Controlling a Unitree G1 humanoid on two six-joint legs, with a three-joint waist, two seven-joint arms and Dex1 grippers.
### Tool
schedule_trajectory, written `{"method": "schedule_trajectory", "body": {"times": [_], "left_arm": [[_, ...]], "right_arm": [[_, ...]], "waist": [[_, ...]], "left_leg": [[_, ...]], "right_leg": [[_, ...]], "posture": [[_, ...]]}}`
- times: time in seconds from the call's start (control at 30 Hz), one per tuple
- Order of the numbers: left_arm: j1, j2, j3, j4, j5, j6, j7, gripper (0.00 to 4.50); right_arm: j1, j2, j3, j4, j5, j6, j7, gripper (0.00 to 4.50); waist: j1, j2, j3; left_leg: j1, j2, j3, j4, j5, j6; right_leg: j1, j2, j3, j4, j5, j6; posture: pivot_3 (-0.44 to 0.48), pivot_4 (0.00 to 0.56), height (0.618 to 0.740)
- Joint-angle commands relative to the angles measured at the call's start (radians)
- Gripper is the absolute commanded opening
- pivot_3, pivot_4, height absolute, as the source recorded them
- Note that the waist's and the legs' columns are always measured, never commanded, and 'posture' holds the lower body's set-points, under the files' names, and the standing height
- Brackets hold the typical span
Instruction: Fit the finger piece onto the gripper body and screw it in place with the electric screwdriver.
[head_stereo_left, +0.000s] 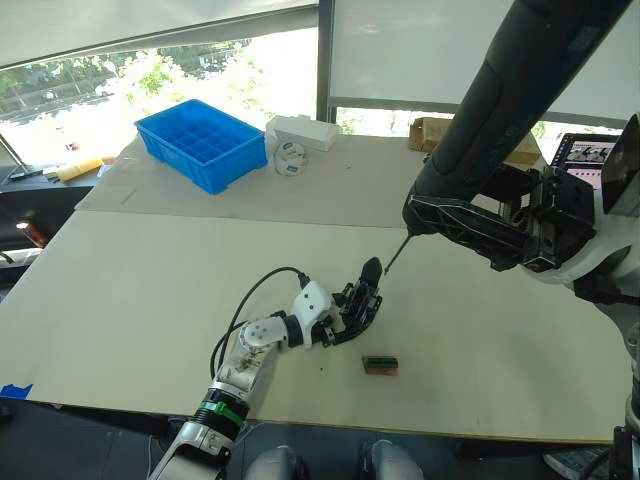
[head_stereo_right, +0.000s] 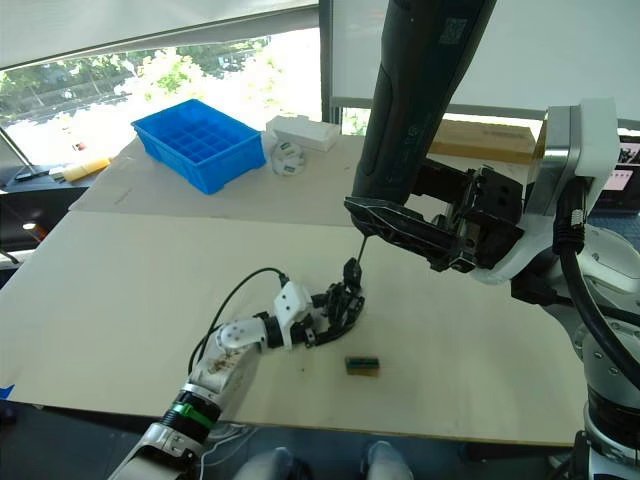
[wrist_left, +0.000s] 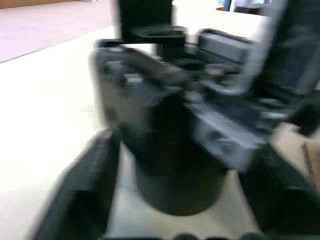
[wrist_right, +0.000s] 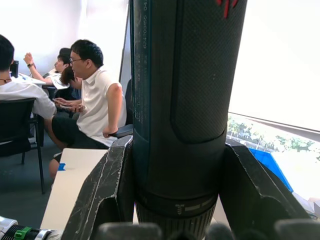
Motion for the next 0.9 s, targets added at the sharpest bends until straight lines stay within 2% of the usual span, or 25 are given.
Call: {"method": "schedule_trajectory", "body": {"times": [0.03,0.27,0.5,0.7,0.9], "left_arm": [[0.013,0.015,-0.011,0.017,0.008,-0.005,-0.014,2.32],[0.018,0.019,-0.014,0.045,-0.012,-0.011,-0.045,2.32],[0.017,0.024,-0.015,0.047,-0.018,-0.002,-0.070,2.32],[0.023,0.025,-0.011,0.039,-0.018,0.006,-0.071,2.32],[0.028,0.027,-0.011,0.032,-0.020,0.016,-0.072,2.32]], "right_arm": [[-0.052,-0.002,-0.022,-0.011,0.011,-0.011,0.003,1.91],[-0.196,0.025,0.108,0.047,-0.033,0.022,0.036,1.91],[-0.305,0.112,0.237,0.127,-0.140,0.049,0.060,1.91],[-0.300,0.161,0.290,0.153,-0.237,0.051,0.102,1.91],[-0.260,0.205,0.291,0.159,-0.259,0.059,0.126,1.91]], "waist": [[-0.002,0.000,0.000],[-0.005,0.000,0.000],[-0.006,0.001,0.000],[-0.006,0.001,0.000],[-0.006,0.001,0.000]], "left_leg": [[0.000,0.000,0.000,0.000,0.000,0.000],[0.002,0.000,0.000,0.000,0.000,0.000],[0.002,0.000,0.001,0.000,0.000,0.000],[0.002,0.000,0.002,0.000,0.000,0.000],[0.002,0.001,0.002,0.000,0.000,0.000]], "right_leg": [[0.000,0.000,0.000,0.000,0.000,0.000],[0.000,0.000,0.000,0.001,0.000,0.000],[0.000,0.000,-0.001,0.000,0.000,0.000],[0.000,0.001,-0.002,0.000,0.000,0.000],[0.000,0.007,-0.002,0.000,0.000,0.000]], "posture": [[0.000,0.150,0.740],[0.000,0.150,0.740],[0.000,0.150,0.740],[0.000,0.150,0.740],[0.000,0.150,0.740]]}}
